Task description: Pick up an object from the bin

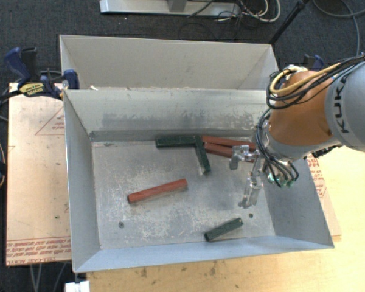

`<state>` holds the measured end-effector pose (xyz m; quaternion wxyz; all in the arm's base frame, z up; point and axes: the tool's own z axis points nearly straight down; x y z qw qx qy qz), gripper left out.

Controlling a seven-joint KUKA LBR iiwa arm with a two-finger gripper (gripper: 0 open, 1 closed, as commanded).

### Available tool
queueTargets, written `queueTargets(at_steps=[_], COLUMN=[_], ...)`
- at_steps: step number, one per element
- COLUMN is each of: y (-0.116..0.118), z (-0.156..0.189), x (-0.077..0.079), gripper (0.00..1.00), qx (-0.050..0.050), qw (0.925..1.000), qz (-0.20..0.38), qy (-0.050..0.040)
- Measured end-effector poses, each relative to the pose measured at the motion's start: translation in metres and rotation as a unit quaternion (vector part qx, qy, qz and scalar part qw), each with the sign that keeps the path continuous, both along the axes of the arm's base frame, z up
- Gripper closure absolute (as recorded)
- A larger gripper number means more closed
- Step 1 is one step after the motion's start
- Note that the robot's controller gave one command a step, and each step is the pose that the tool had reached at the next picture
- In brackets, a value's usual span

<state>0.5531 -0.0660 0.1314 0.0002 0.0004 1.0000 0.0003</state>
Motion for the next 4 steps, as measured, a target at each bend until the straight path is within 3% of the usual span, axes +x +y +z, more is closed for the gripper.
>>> queueTargets(at_steps=[1,2,3,4], y=[-0.002,-0.003,0.051,0.051], z=[-0.015,-0.051,-0.061,-0.061], x=[-0.02,-0.066,-0.055,-0.055], gripper=[0.0,0.0,1.0,1.0], qx=[0.0,0.0,0.0,0.0], qw=[0.9994,0.9953,0.9975,0.9975], qz=[0.035,0.097,0.071,0.071], qy=[-0.0044,-0.001,-0.0005,-0.0005])
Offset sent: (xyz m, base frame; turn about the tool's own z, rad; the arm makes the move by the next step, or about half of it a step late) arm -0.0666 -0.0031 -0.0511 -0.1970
